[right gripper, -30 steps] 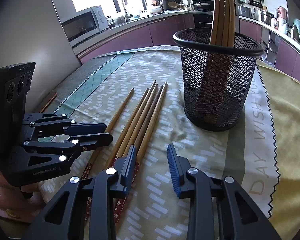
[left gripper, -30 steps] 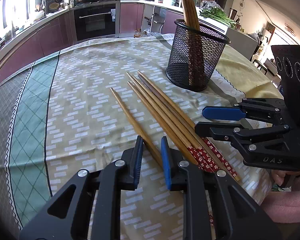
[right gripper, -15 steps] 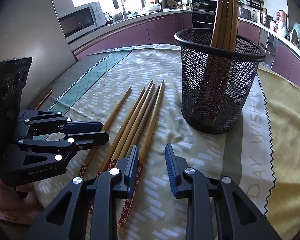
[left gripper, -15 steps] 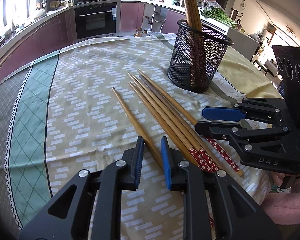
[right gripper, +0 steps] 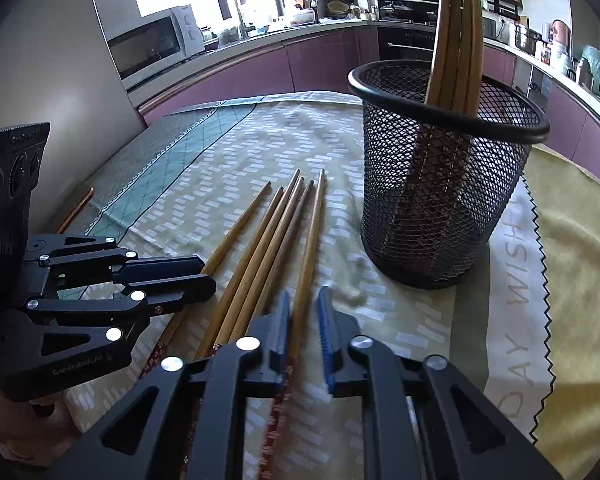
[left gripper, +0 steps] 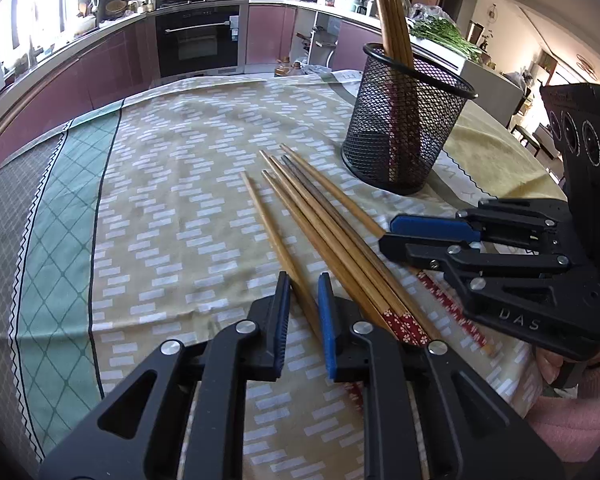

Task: Organize utensils
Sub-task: 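Lower the right gripper onto a chopstick and close on it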

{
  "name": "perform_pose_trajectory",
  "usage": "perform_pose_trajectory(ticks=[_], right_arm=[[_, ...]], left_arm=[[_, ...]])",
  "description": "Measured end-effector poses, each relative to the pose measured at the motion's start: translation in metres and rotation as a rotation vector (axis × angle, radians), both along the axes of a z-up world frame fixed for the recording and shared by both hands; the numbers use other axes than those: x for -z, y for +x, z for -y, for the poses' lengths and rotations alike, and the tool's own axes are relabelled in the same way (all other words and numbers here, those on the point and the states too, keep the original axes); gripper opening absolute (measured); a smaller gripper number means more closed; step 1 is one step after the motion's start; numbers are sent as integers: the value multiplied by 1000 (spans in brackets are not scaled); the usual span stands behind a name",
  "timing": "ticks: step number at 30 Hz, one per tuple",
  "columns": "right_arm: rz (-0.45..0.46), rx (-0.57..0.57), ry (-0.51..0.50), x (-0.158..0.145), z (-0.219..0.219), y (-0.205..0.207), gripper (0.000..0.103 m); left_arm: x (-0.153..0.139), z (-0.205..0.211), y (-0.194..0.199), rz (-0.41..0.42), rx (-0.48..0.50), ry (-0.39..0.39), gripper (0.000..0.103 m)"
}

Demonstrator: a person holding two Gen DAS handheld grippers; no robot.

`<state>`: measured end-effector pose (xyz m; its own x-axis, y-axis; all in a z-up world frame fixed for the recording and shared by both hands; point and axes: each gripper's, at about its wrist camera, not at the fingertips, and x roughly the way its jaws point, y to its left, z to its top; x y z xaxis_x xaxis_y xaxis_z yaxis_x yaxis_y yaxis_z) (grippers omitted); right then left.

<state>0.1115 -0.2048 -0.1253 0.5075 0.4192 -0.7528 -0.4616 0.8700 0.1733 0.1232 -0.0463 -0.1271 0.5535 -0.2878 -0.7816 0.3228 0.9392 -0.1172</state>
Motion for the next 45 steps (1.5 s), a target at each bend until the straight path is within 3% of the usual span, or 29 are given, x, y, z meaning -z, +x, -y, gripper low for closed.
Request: perform_pose_trajectory(ticks=[11,28,45], right_arm=[[5,12,97,-8,20,-7,6],[-19,-74,61,-5,11,-15,6],[-36,-83,46,-4,-1,13,10]], left_arm=[[-4,-9,-6,-2,-38,-41,9],[-1,1,-12,-24,32,-30,10],[-2,9,8,-35,51,-10,9]])
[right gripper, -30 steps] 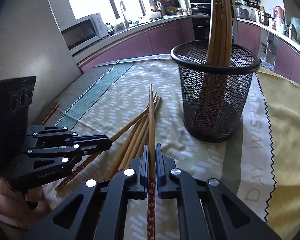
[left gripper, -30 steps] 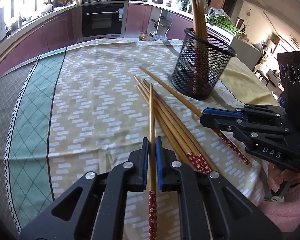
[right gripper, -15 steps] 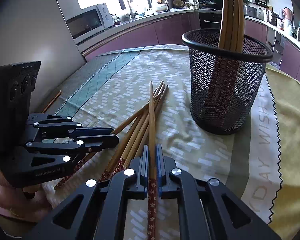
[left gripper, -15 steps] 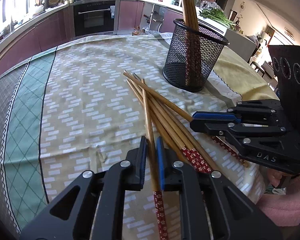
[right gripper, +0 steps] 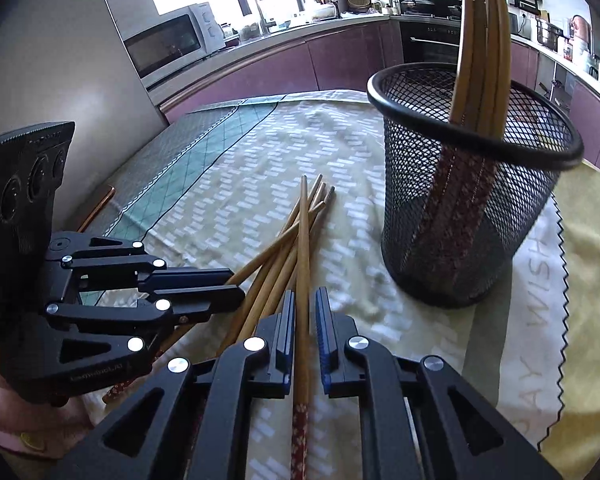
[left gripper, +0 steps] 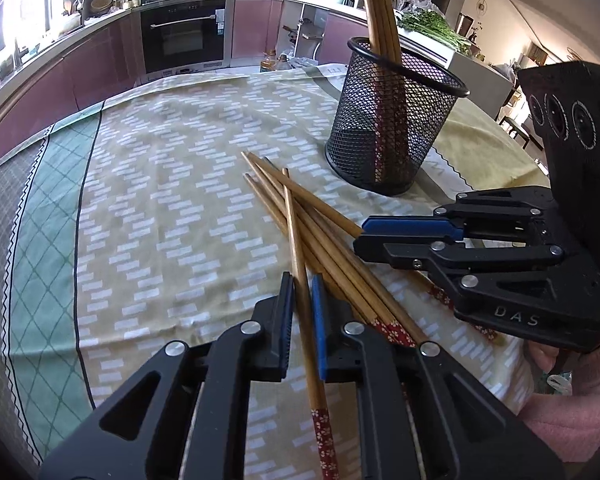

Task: Organize utensils
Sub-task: 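Lower the right gripper onto a chopstick and close on it, then lift the chopstick with the right gripper and carry it over the mesh cup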

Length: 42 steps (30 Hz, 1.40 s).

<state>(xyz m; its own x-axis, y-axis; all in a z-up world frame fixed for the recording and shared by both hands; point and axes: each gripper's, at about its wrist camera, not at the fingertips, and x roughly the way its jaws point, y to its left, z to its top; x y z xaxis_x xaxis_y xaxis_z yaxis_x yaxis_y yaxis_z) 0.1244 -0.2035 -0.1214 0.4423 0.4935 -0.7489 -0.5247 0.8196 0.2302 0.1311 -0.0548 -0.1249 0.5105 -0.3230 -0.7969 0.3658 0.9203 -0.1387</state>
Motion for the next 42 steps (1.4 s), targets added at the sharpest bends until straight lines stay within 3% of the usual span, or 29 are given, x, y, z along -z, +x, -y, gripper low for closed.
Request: perform_pose_trajectory(ticks=[12,26,42], right_arm=[[50,-12,29,-16,7,-13,6],[172,46,116,-65,42,-28,6],[282,104,192,-99,73,-32,6]], left_arm=[[-11,-2,2,13,-1,-38,8],[-76,-13,-21,129,60,-177,8],[-129,-21,-31,245,93,-253,7]])
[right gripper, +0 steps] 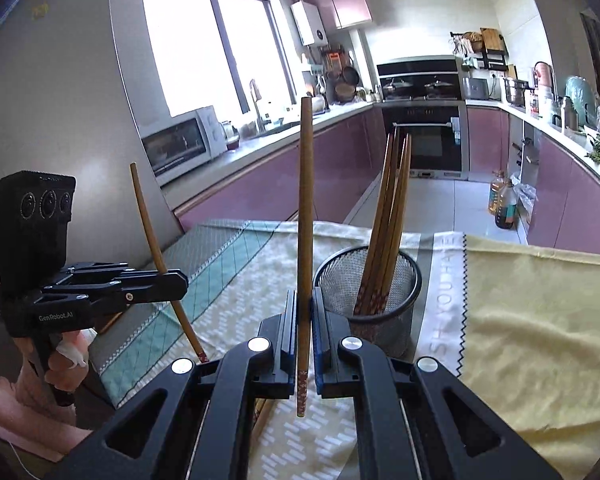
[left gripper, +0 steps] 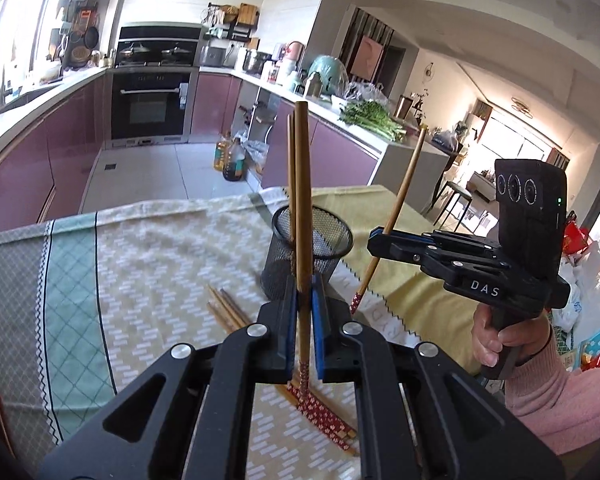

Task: Organize utensils
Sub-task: 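Lift the chopstick with the right gripper and carry it over the mesh cup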

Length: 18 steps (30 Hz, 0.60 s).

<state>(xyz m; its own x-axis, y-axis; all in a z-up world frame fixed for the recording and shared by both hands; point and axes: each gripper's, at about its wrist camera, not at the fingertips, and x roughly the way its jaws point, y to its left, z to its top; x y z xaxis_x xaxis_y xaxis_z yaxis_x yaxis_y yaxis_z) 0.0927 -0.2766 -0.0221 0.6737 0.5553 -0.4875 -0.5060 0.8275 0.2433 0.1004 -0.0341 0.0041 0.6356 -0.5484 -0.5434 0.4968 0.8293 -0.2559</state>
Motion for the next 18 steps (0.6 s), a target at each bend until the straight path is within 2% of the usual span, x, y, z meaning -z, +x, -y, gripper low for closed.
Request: perform_pose_trajectory(ticks=[18], right_arm=[[121,24,3,-46,10,6,6]], left_arm=[[-57,27,30,125,23,-22,7]])
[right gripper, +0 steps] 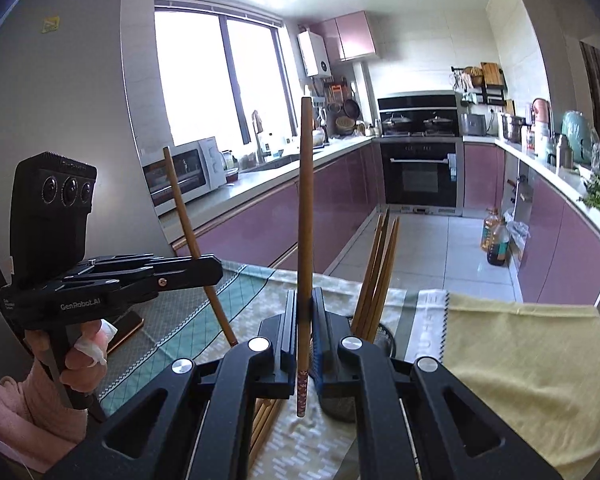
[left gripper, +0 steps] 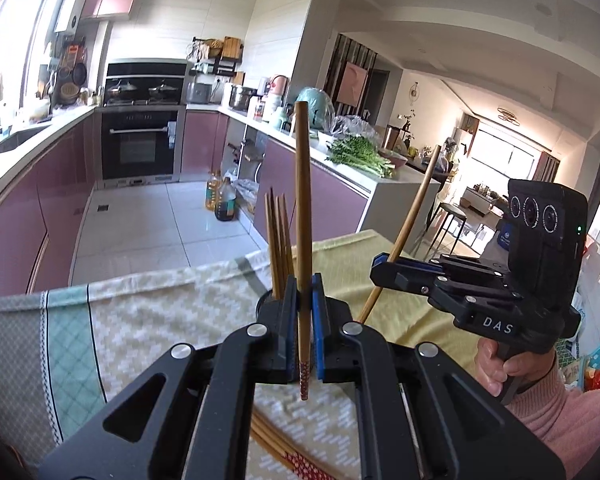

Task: Organize utensils
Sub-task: 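Lift the chopstick with the right gripper and carry it over the mesh cup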

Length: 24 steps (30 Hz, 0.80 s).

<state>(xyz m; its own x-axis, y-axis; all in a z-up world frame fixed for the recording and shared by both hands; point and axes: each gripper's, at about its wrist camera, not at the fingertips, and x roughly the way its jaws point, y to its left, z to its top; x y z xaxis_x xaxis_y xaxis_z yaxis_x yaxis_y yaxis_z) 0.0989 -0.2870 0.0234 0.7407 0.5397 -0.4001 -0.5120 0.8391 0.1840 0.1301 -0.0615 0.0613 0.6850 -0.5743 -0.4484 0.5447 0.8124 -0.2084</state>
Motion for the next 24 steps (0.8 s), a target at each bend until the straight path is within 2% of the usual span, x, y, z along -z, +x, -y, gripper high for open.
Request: perform_pose_trajectory(ticks=[12,17,24], right_arm=[[53,34,-1,-21,7,14,6],[50,45,-8,-20,4,25,6],[15,68,-36,-5,-1,42,6]], left_arm=[[-29,19,18,69,2,0,7],[-25,28,29,58,-1,8,7],[-8,39,44,26,-3,73,7]])
